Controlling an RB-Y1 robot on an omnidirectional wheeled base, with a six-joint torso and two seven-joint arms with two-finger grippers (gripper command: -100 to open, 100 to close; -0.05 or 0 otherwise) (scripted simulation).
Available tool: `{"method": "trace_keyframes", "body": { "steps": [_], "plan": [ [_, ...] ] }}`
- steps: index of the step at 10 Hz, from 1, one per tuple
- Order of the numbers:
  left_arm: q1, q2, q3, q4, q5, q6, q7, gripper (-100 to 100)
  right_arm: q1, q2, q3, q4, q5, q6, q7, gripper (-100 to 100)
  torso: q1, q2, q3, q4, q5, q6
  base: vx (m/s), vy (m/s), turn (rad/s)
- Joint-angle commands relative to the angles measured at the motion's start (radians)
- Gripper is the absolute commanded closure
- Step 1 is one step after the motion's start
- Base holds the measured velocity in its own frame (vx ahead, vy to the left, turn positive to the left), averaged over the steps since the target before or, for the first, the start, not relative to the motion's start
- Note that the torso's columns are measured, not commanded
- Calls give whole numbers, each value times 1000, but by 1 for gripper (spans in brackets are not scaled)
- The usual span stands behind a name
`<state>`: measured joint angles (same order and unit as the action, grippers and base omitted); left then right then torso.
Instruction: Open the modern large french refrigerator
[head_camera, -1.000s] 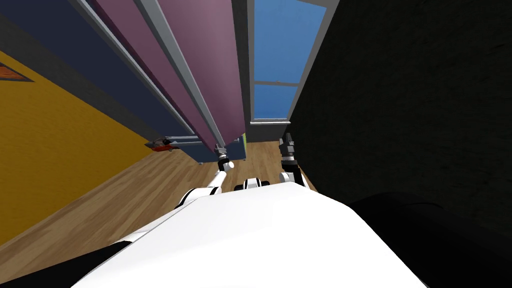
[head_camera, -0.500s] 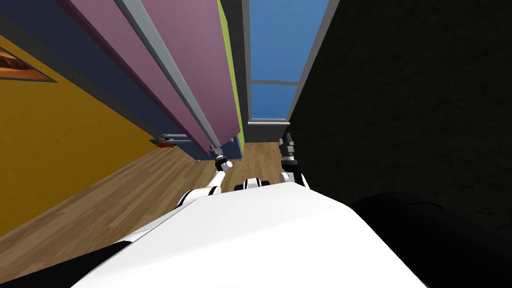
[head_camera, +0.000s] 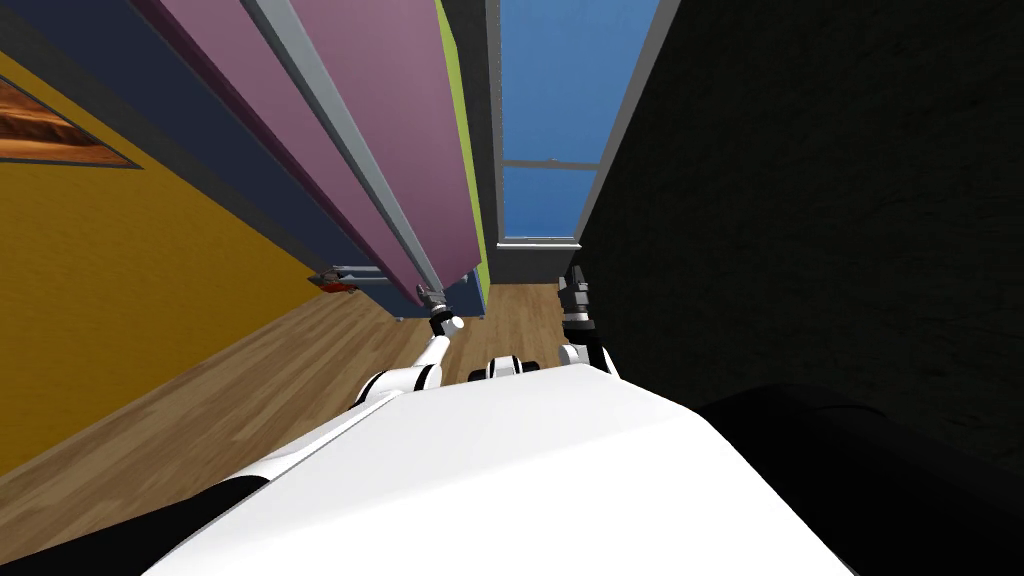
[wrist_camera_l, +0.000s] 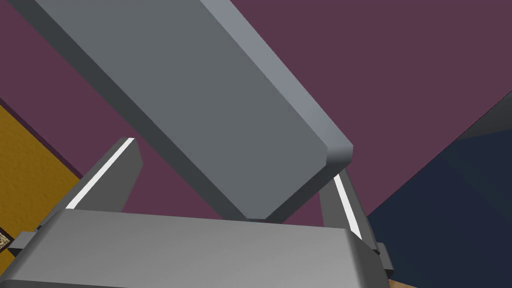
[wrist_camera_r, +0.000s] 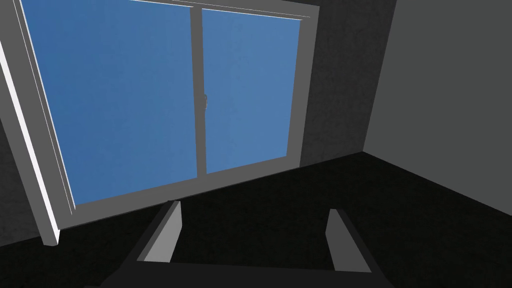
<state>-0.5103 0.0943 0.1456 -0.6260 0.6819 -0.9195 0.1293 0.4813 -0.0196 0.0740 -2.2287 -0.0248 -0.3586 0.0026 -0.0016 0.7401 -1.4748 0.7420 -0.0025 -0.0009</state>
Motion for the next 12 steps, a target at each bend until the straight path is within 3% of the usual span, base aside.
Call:
{"method": "trace_keyframes", "body": {
  "steps": [1, 3, 6, 7, 12],
  "plan": [
    [-27, 3, 14, -33, 6, 45, -29, -100, 0, 0, 0, 0, 0, 0, 0, 0, -4, 1, 1, 0, -1, 2, -23, -9, 68],
    [-54, 9, 24, -37, 10, 74, -41, -100, 0, 0, 0, 0, 0, 0, 0, 0, -7, 7, 4, 4, -3, 3, -45, -19, 67],
    [-41, 8, 25, -22, 12, 77, -37, -100, 0, 0, 0, 0, 0, 0, 0, 0, -6, 9, 6, 7, -4, 3, -16, -7, -6],
    [-37, 7, 25, -22, 12, 82, -39, 0, 0, 0, 0, 0, 0, 0, 0, 0, -4, 8, 5, 5, -3, 1, 6, -1, -8],
    [-30, 2, 25, -13, 14, 91, -41, 0, 0, 0, 0, 0, 0, 0, 0, 0, 1, 2, 1, -1, 1, 0, 2, -1, -4]
  ]
}}
